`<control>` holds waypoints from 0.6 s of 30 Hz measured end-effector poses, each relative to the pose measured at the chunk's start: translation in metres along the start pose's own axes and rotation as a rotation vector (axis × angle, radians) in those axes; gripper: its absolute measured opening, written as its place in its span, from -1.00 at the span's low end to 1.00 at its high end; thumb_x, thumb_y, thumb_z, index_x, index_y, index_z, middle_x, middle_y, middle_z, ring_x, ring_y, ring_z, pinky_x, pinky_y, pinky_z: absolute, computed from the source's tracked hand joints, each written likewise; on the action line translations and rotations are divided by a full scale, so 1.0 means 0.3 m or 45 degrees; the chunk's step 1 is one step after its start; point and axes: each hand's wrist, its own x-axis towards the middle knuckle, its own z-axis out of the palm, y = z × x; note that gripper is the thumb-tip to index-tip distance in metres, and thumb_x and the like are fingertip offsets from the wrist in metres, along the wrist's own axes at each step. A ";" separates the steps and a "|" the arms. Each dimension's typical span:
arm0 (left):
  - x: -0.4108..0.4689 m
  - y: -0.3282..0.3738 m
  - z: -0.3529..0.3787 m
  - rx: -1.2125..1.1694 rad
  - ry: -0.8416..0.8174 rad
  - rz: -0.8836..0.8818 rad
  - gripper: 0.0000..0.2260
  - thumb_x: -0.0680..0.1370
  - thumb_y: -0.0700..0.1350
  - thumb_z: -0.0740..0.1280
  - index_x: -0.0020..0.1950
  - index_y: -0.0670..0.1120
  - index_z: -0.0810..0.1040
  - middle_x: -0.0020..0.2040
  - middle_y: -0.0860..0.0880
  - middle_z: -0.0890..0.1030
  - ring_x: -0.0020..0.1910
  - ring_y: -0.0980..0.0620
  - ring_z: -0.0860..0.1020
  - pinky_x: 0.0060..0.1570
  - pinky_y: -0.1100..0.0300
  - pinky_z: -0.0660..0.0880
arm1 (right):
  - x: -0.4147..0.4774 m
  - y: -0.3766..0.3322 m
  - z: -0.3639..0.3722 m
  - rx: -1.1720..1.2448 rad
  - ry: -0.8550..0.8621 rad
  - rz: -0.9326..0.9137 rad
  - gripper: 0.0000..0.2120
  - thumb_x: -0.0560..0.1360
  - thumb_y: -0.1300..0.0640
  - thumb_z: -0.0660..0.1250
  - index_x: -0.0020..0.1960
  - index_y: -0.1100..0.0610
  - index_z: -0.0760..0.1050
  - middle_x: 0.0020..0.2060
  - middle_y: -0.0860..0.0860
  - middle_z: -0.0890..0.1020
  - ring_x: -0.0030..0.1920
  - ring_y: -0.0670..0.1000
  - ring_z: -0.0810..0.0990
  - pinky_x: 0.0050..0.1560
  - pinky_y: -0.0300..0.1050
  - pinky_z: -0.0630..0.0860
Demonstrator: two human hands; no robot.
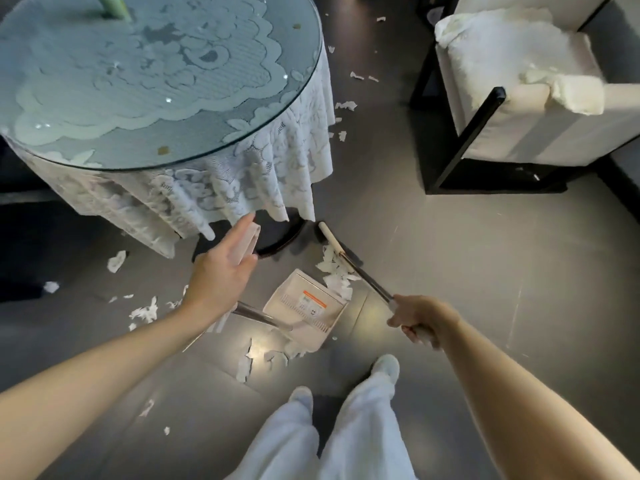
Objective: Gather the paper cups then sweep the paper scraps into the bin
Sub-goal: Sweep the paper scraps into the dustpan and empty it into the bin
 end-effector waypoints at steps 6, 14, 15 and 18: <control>-0.252 -0.193 -0.202 0.105 -0.008 -0.035 -0.44 0.58 -0.17 0.28 0.48 0.28 0.24 0.33 0.28 0.38 0.21 -0.11 0.52 0.12 0.17 0.41 | -0.140 -0.074 0.343 0.201 -0.024 0.041 -0.66 0.57 0.18 0.22 0.32 0.28 0.42 -0.52 0.08 0.44 -0.61 -0.02 0.38 -0.66 -0.41 0.21; -0.620 -0.441 -0.390 0.068 0.140 -0.091 -0.43 0.56 -0.15 0.30 0.41 0.38 0.24 0.30 0.29 0.35 0.41 0.02 0.35 0.35 0.21 0.23 | -0.312 -0.136 0.806 0.592 -0.006 -0.006 -0.64 0.56 0.23 0.28 0.35 0.13 0.37 -0.56 0.04 0.42 -0.68 -0.09 0.33 -0.62 -0.39 0.25; -0.659 -0.464 -0.413 0.091 0.144 -0.095 -0.44 0.56 -0.15 0.30 0.41 0.37 0.24 0.34 0.24 0.38 0.40 -0.05 0.37 0.38 0.13 0.25 | -0.343 -0.137 0.839 0.607 0.012 -0.023 -0.67 0.56 0.22 0.29 0.32 0.13 0.39 -0.54 0.04 0.43 -0.70 -0.10 0.32 -0.63 -0.40 0.24; -0.760 -0.523 -0.478 0.127 0.144 -0.133 -0.43 0.55 -0.13 0.30 0.39 0.40 0.22 0.40 0.09 0.44 0.22 -0.32 0.50 0.32 -0.15 0.38 | -0.428 -0.137 0.916 0.705 0.076 -0.029 -0.75 0.55 0.24 0.31 0.23 0.18 0.45 -0.46 0.07 0.39 -0.70 -0.09 0.31 -0.63 -0.35 0.27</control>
